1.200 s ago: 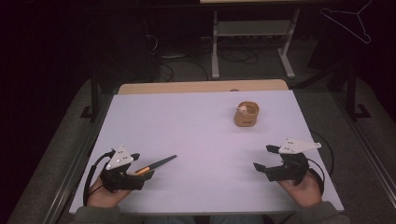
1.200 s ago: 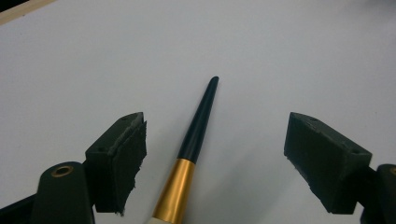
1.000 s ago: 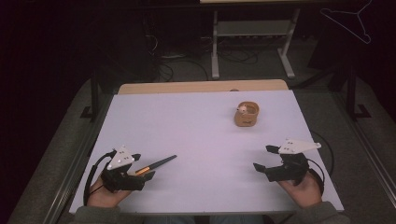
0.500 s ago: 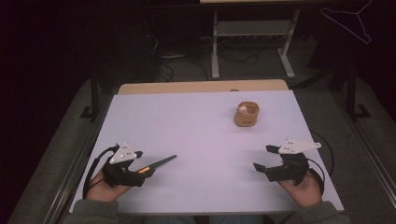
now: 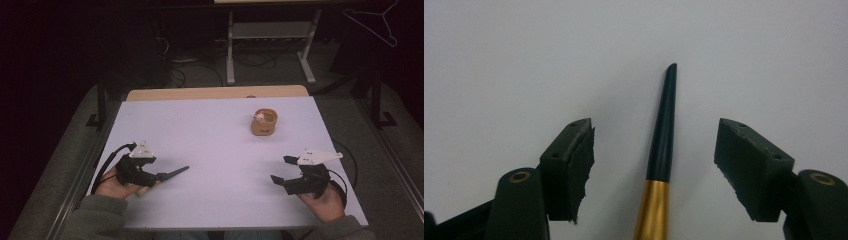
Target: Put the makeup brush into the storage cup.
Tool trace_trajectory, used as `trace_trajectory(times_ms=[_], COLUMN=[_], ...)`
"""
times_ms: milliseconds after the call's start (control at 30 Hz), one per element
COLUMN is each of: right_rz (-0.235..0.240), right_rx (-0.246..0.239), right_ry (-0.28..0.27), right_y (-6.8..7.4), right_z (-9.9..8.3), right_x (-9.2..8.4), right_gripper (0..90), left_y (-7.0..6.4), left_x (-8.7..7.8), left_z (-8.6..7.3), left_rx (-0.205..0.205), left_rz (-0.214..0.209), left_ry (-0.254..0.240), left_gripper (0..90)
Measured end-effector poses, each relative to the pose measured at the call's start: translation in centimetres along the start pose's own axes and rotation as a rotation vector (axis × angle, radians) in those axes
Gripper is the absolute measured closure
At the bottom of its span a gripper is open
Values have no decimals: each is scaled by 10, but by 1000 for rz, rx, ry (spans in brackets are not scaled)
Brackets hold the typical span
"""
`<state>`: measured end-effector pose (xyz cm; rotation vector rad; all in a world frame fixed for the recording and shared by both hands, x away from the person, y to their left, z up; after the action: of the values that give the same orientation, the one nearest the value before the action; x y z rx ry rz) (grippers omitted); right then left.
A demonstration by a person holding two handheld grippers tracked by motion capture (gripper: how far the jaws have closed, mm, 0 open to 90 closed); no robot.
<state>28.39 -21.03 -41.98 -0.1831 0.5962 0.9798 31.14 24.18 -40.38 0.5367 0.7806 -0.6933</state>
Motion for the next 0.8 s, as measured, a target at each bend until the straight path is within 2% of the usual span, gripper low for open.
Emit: trace_trajectory(times_ms=[33,67,133,200,233,267,400,500,567,700,800], right_rz=[2,2,3,3,4,4,9,10,11,12,12], right_rx=[-1,-4,-3,0,1,1,-4,-6,-10,-9,-7], right_ry=[1,2,5,6,6,6,8,7,7,7,9], right_y=[0,0,0,1,1,1,1,1,1,2,2], right_z=[0,0,0,0,0,0,0,0,0,0,0], right_x=[0,1,1,1,2,2,2,2,2,2,2], right_gripper=[192,192,193,195,194,194,195,195,195,195,195], left_y=[2,1,2,1,2,2,2,3,4,2,1], left_x=[2,5,13,16,20,20,29,33,35,38,39], left_z=[0,-1,-1,-1,-2,-2,-3,-4,-4,-5,-6], left_rx=[9,-3,2,1,10,10,22,21,44,35,49], left_rz=[-6,-13,-26,-30,-34,-34,-48,-52,-55,-64,-72], left_ry=[16,25,62,64,90,90,145,168,185,187,199], left_gripper=[343,349,370,390,399,407,443,471,488,523,547])
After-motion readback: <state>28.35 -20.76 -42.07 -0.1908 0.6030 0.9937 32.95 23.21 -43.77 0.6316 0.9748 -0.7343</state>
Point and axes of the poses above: each handheld gripper's, and its own axes: x roughly forward along the jaws, z roughly out of its top, y roughly to its left, the point moved 3 cm from there along x, roughly forward along the jaws, and after that the axes turned 8 degrees about z, right-handed, at the moved point
